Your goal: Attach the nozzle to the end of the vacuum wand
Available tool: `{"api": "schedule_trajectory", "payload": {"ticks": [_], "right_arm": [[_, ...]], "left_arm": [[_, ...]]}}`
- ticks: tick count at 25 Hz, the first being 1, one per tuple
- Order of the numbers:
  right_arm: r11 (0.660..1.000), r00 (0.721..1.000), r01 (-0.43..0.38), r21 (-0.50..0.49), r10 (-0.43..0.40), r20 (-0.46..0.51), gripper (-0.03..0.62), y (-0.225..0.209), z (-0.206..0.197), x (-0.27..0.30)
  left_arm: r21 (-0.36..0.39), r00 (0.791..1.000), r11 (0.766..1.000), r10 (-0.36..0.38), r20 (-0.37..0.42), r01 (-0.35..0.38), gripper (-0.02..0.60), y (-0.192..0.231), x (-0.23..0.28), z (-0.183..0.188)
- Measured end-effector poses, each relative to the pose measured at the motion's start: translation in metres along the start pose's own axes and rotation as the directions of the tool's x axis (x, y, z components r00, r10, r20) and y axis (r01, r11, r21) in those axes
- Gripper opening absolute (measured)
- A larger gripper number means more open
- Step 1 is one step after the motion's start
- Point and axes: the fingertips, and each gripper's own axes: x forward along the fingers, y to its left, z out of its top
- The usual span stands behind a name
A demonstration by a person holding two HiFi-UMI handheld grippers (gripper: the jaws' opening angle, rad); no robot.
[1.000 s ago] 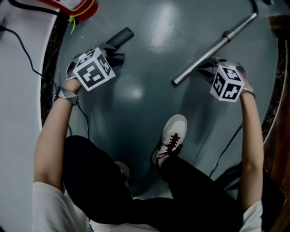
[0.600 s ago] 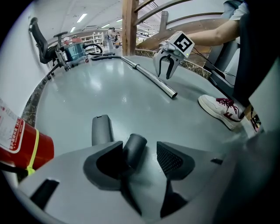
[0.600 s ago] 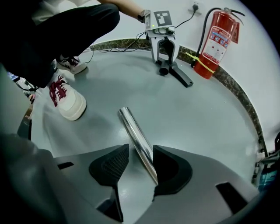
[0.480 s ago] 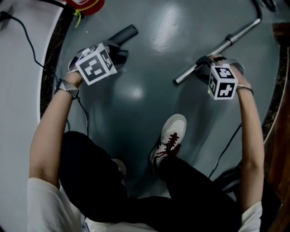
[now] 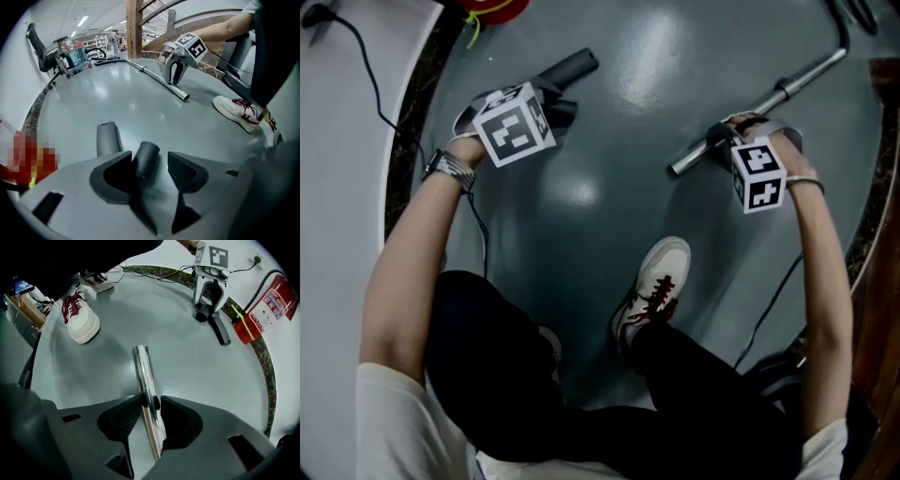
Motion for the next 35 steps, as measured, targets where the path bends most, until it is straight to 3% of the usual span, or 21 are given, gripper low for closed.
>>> {"api": "schedule_trajectory", "payload": {"ticks": [4,14,18,27,32,35], "right_arm": [[0.998,1.000,-0.010,-0.063,0.008,-0.030,0.147,0.000,0.000,0.005],[0.988,0.996,-0.018,-0.152,0.004,-0.088,0.152,0.001,-0.001,0.014],[0.983,0.995,-0.013,-0.185,-0.005,-0.096,0.147,0.002,0.000,0.020],[0.988,0.997,-0.027,-0.154,0.015,-0.078,0.146,0.002,0.001,0.017],[0.996,0.997,-0.045,-0.079,0.040,-0.058,0.149,-0.002,0.006,0.014],[0.999,0.999,-0.036,0.001,0.036,-0.017,0.155,-0.009,0.017,0.013]], "left_arm": [[0.082,0.999,0.997,0.021,-0.042,-0.018,0.230,-0.003,0.003,-0.004],[0.065,0.998,0.997,0.047,-0.035,-0.045,0.198,0.002,0.007,-0.005],[0.121,0.997,0.991,0.057,-0.048,-0.051,0.193,0.000,0.011,-0.010],[0.319,0.986,0.947,0.090,-0.142,-0.040,0.195,-0.002,0.018,-0.019],[0.410,0.972,0.911,0.128,-0.196,-0.037,0.195,-0.001,0.027,-0.023],[0.371,0.973,0.927,0.133,-0.191,-0.054,0.186,0.002,0.029,-0.021]]}}
